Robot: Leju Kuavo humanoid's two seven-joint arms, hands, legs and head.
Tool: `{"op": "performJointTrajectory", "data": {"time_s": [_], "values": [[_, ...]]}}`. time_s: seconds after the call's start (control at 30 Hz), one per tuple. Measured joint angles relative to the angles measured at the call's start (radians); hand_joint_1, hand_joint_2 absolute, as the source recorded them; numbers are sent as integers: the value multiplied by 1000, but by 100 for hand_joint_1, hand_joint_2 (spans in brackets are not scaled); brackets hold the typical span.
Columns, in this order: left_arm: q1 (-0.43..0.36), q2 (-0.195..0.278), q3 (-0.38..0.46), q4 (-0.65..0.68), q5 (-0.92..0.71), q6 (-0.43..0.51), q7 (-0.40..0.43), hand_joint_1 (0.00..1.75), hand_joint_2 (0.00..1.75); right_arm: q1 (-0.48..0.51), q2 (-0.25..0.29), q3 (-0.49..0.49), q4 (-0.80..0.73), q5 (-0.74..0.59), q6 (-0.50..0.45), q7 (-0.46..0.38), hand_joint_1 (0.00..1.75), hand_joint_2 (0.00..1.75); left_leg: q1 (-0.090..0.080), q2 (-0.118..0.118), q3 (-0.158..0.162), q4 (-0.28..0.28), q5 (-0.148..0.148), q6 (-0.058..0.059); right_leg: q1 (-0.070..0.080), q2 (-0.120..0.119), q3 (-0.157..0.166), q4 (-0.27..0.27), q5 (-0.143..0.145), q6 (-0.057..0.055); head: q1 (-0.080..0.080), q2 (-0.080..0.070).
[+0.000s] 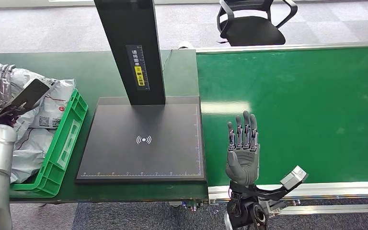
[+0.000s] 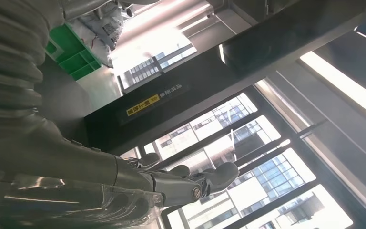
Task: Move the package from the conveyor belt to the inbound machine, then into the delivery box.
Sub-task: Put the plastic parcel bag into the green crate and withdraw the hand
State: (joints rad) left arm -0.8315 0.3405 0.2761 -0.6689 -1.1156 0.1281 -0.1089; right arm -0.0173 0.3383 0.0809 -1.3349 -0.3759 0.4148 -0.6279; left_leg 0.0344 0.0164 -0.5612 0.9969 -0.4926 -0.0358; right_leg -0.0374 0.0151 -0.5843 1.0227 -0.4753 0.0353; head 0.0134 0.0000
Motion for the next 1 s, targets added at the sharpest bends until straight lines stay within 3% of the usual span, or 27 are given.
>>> {"op": "performJointTrajectory", "data": {"time_s": [0.23, 0.57, 0.67, 0.77, 1.0], "values": [[101, -32, 0, -148, 100, -10, -35, 0, 175, -8, 2, -7, 13, 0, -2, 0, 0, 175, 0, 0, 0, 0, 0, 0, 0, 0, 0, 0, 0, 0, 0, 0], [402, -118, -24, -606, 281, 19, -128, 0, 175, -6, 12, -20, 13, -1, -8, 2, 0, 175, 0, 1, -1, 0, -1, 0, 0, 0, -1, -1, 0, 0, 0, 0], [490, -165, -54, -755, 382, 58, -201, 0, 175, -2, 17, -23, 12, 6, -17, 7, 0, 175, -1, 1, -1, 0, -1, 0, -1, 0, -1, -1, 0, 0, 0, 0], [586, -222, -113, -873, 514, 28, -278, 0, 175, 1, 19, -23, 10, 53, -25, 17, 0, 175, -2, 0, -1, 0, -1, 1, -2, 0, -1, -1, 0, 0, 0, 0], [751, -373, -271, -970, 687, -62, -381, 0, 175, -10, 21, -8, 40, 275, -73, 0, 0, 175, -2, -1, -1, 0, -1, 1, -2, 0, 0, -1, 0, 0, 0, 0]]}}
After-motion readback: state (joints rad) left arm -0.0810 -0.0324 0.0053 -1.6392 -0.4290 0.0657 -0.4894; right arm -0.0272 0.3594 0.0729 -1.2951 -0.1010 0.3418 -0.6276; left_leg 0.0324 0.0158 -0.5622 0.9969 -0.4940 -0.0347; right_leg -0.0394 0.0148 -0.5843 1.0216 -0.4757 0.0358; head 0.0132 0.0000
